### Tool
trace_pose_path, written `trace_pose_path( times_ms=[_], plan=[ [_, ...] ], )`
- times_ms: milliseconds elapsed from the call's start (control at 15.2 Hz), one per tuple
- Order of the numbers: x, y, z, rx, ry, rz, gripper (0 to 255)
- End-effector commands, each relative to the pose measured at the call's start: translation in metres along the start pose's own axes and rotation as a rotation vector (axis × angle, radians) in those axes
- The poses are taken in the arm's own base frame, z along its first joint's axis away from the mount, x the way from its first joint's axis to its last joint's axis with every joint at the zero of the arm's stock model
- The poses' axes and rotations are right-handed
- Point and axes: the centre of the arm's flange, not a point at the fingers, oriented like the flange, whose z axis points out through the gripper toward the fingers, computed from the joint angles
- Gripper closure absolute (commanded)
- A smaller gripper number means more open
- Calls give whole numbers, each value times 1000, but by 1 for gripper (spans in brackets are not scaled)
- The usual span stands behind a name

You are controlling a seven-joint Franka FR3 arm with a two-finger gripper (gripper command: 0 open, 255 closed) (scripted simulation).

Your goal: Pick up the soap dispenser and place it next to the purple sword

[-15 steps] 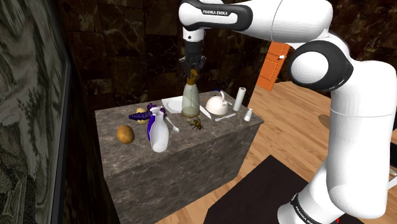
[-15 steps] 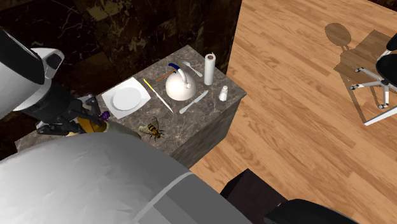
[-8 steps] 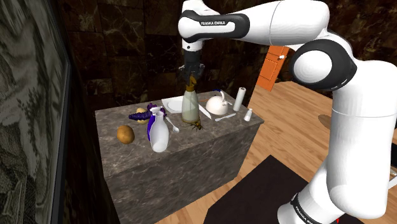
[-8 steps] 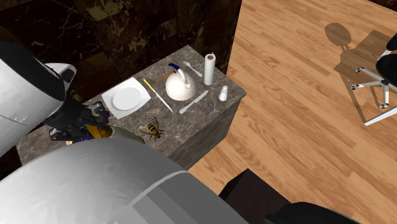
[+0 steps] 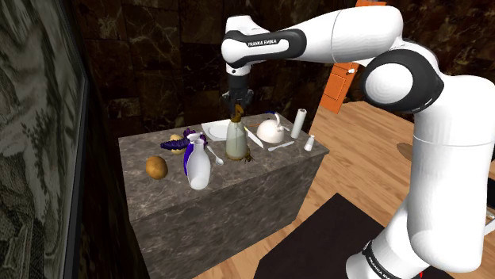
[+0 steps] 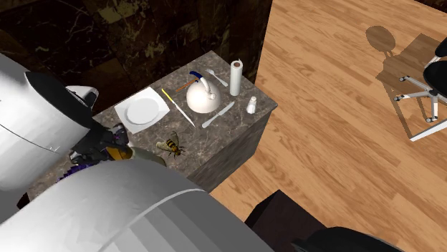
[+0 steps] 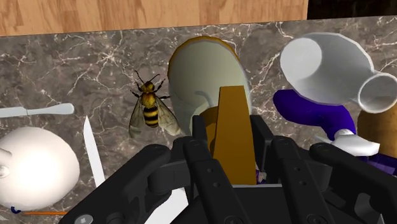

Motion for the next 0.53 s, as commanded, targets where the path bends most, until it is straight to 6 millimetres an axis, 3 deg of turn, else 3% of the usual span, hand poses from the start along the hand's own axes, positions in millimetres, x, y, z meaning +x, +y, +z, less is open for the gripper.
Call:
trace_pose_path(
  times_ms=[0,462],
  plan=[
    [0,0,10,0,1,0,255],
    [1,-4,47,0,1,0,255]
  ],
)
